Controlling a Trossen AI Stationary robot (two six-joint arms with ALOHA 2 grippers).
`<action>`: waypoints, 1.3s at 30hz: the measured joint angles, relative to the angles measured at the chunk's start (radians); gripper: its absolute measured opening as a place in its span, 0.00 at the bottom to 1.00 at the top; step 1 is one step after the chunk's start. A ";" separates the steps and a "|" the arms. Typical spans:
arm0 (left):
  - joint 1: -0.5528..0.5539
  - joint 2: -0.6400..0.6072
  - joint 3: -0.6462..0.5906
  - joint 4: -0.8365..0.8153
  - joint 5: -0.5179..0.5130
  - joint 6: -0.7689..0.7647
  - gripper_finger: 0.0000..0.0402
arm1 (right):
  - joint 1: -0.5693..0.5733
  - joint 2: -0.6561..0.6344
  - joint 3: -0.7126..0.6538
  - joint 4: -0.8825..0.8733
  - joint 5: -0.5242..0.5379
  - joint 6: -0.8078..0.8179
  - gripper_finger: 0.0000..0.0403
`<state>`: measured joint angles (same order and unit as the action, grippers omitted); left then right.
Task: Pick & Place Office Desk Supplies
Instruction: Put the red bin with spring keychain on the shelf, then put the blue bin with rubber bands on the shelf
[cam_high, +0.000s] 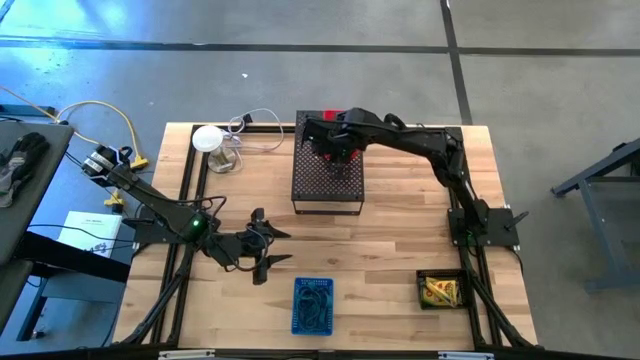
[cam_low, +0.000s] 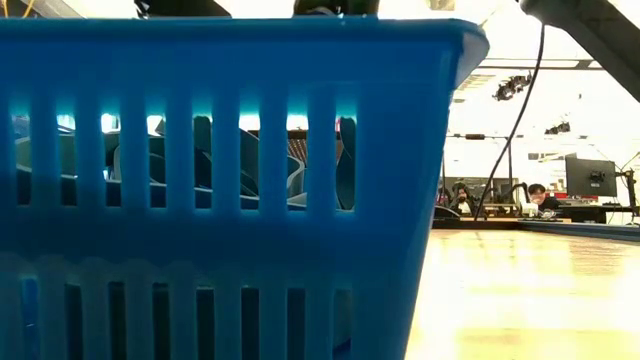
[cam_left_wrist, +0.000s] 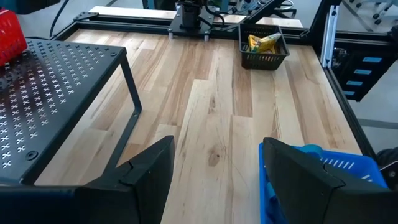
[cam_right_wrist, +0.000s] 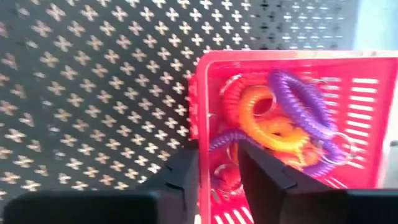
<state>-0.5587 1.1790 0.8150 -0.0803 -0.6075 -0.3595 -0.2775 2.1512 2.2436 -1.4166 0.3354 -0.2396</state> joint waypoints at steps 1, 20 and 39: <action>0.000 0.000 0.000 -0.005 0.000 0.000 0.59 | 0.005 -0.004 0.000 -0.006 0.017 -0.007 0.27; -0.070 0.004 0.000 0.033 0.012 0.164 0.59 | 0.242 -0.197 0.000 -0.152 -0.080 0.121 0.46; -0.278 0.271 0.084 0.365 -0.136 0.155 0.57 | 0.658 -0.259 -0.074 -0.154 -0.359 0.578 0.42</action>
<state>-0.8371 1.4495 0.8986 0.2848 -0.7436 -0.2050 0.3804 1.8917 2.1701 -1.5705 -0.0232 0.3387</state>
